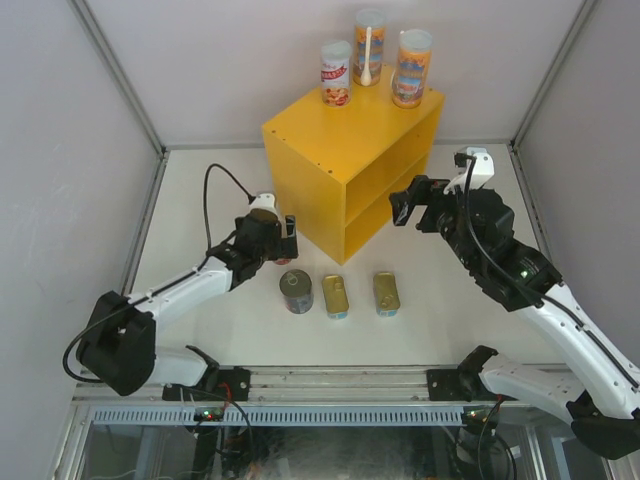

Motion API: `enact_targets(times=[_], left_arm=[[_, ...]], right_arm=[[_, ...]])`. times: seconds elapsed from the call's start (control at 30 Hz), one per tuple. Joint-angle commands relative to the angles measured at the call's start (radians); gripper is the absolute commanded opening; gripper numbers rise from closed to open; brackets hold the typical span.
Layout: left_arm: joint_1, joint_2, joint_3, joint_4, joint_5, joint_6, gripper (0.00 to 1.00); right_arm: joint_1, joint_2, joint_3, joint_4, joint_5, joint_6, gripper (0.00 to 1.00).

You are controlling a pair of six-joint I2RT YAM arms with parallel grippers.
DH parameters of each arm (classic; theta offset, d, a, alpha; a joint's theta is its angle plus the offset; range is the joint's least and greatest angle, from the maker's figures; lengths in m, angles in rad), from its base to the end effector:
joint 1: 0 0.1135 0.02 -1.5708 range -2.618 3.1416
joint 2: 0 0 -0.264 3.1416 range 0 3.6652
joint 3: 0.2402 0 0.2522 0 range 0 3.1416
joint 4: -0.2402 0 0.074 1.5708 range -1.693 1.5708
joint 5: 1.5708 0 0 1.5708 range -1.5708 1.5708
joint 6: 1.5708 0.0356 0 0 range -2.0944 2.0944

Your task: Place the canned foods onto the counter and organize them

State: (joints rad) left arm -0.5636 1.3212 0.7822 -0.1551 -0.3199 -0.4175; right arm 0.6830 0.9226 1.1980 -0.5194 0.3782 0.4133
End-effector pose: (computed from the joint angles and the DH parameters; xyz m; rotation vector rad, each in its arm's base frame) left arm 0.2415 -0.1394 0.2261 -0.0054 2.2290 -0.1746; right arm 0.1510 0.1059 0.4224 0.0248 1.8187 0.4388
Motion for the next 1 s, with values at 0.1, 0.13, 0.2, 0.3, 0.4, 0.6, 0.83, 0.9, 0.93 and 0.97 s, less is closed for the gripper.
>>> enact_targets(times=[0.1,0.13,0.2,0.3,0.4,0.6,0.83,0.9,0.93,0.97], left_arm=[[0.025,0.039,0.066,0.112,0.000,0.026,1.00],[0.025,0.044,0.064,0.126,0.002,0.027,1.00],[0.028,0.051,0.061,0.149,0.002,0.027,0.99],[0.029,0.069,0.071,0.158,-0.001,0.026,0.98],[0.031,0.083,0.073,0.172,-0.001,0.024,0.94],[0.033,0.093,0.068,0.189,0.010,0.017,0.60],[0.034,0.049,0.041,0.183,0.005,0.005,0.21],[0.034,0.018,0.032,0.178,0.001,0.003,0.12],[0.034,0.000,0.028,0.175,0.000,0.003,0.06],[0.034,-0.019,0.025,0.168,0.000,0.005,0.01]], right_arm=[[-0.018,0.005,0.005,0.062,-0.024,-0.024,0.90],[-0.021,0.006,0.006,0.063,-0.026,-0.025,0.90],[-0.026,0.008,0.006,0.063,-0.030,-0.025,0.90],[-0.033,0.009,0.006,0.061,-0.033,-0.027,0.90],[-0.037,0.009,0.006,0.061,-0.036,-0.026,0.90],[-0.042,0.005,0.006,0.056,-0.039,-0.028,0.90],[-0.045,0.006,0.017,0.066,-0.051,-0.034,0.90],[-0.045,0.011,0.025,0.057,-0.049,-0.039,0.90],[-0.045,0.010,0.027,0.058,-0.048,-0.042,0.90],[-0.045,0.010,0.027,0.060,-0.046,-0.042,0.90]])
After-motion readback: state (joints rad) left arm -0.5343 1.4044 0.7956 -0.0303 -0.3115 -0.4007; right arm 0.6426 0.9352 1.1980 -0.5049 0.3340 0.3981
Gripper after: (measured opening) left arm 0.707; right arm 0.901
